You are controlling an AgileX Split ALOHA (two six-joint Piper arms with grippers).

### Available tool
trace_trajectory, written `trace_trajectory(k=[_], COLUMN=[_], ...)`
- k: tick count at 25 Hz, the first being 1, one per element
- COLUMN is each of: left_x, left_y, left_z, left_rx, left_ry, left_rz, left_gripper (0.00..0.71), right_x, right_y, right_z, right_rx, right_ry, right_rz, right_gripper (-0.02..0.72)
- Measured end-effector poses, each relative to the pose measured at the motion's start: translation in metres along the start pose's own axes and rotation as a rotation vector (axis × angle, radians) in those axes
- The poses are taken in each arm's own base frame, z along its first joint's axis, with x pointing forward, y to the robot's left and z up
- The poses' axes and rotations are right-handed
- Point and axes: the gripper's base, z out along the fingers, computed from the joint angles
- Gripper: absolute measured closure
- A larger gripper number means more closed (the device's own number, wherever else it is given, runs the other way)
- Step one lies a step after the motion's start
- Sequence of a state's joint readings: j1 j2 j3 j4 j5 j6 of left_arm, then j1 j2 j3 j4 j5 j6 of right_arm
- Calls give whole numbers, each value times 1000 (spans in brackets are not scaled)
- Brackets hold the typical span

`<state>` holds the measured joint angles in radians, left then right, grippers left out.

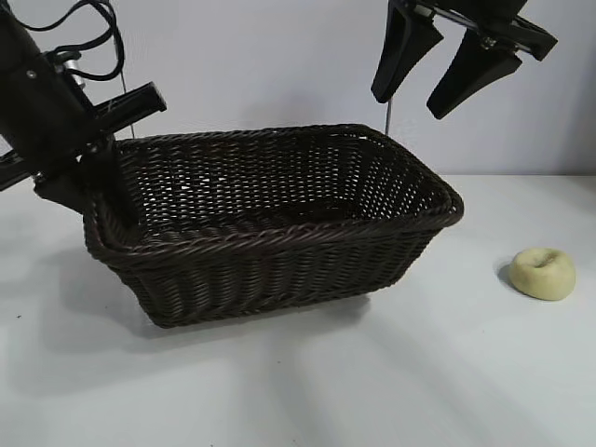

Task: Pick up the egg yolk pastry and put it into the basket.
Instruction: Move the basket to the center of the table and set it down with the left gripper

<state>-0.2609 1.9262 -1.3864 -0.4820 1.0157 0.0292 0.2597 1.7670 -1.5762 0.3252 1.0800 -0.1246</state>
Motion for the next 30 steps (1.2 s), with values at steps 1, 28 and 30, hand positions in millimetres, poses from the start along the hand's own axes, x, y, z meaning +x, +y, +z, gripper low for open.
trace_trajectory(k=[1,28,30], left_x=[-2,-20,-21], left_y=[0,10,14], left_z=[2,33,43], left_rx=[-2,-13,-14], left_ry=[13,6,27], left_rz=[16,83,70], left_gripper=[611,611,611], right_x=[0,0,0], right_y=[0,0,0], right_z=[0,0,0], right_rx=[0,0,0], right_ry=[2,2,2], right_rz=[0,0,0], right_gripper=[249,249,249])
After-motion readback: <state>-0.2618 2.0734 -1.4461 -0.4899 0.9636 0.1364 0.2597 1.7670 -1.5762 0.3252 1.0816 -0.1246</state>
